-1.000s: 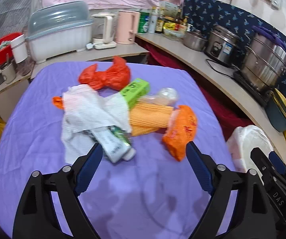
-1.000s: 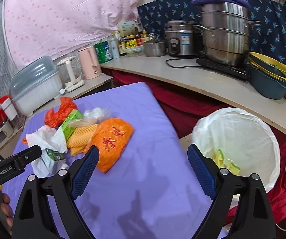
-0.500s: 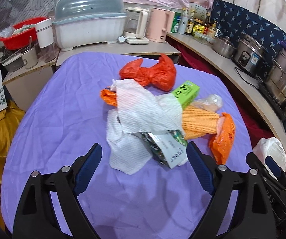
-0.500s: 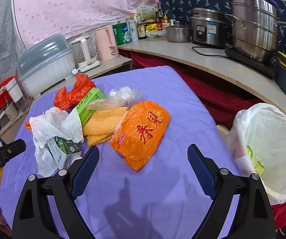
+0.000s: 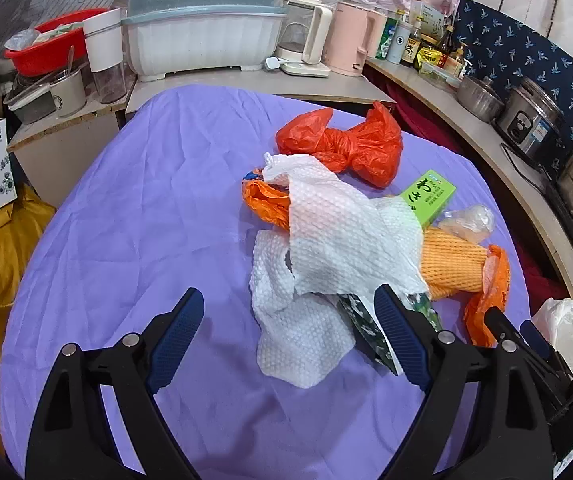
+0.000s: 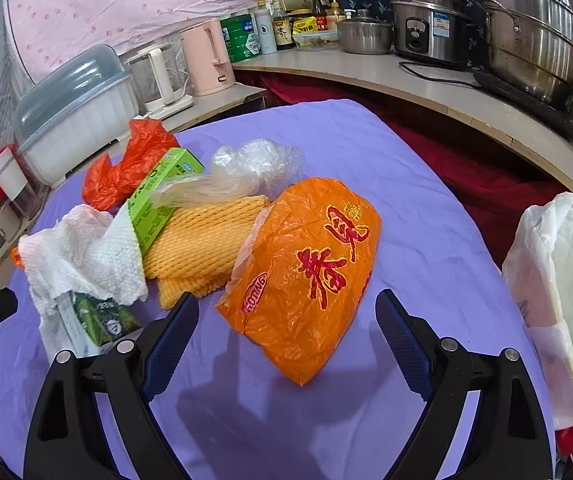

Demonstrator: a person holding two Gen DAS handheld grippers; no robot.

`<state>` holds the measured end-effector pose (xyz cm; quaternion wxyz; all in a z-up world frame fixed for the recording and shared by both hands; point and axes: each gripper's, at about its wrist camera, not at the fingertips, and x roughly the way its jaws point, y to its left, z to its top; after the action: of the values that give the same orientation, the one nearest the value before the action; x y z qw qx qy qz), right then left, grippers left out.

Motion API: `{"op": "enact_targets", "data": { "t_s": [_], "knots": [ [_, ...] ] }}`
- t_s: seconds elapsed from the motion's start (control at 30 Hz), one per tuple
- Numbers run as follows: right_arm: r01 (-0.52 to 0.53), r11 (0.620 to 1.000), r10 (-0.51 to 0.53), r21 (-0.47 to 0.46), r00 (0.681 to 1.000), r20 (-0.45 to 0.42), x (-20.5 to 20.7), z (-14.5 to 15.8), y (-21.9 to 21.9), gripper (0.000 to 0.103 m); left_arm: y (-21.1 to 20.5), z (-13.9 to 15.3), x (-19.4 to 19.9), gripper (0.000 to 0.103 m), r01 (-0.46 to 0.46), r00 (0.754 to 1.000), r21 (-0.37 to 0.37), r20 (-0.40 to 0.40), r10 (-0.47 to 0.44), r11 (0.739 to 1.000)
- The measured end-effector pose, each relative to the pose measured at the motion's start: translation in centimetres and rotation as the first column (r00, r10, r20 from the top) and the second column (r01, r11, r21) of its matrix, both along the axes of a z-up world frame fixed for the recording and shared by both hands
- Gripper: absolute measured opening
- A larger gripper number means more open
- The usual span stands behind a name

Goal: Collect trash
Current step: 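Grasp the orange printed bag with the right tool while the left tool grasps the bubble wrap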

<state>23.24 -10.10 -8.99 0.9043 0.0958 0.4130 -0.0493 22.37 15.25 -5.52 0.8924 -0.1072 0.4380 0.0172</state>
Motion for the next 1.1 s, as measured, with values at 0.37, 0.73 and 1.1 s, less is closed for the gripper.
{"op": "enact_targets", "data": {
  "t_s": [0.37, 0.73, 1.1],
  "knots": [
    [0.05, 0.999, -0.049, 0.014, 0.997, -0.053, 2.1, -2.5, -1.0, 0.081, 1.4, -1.2, 2.0, 0.083, -0.023, 0.999, -0.044, -0.03, 0.022, 0.999],
    [0.035, 0.995, -0.03, 0.093, 0.998, -0.058, 1.6, -2.8, -1.7, 0.031, 0.1, -0.8, 4.1, 0.083, 0.021, 1.0, -0.114, -0.006, -0.022, 0.993],
    [0.035, 0.994, -0.033, 0.104, 0.999, -0.018, -0.5, -0.7, -2.5, 0.026, -2.3, -0.8, 4.4, 0.025, 0.071, 0.997, -0.074, 0.001, -0.071, 0.995]
  ]
}}
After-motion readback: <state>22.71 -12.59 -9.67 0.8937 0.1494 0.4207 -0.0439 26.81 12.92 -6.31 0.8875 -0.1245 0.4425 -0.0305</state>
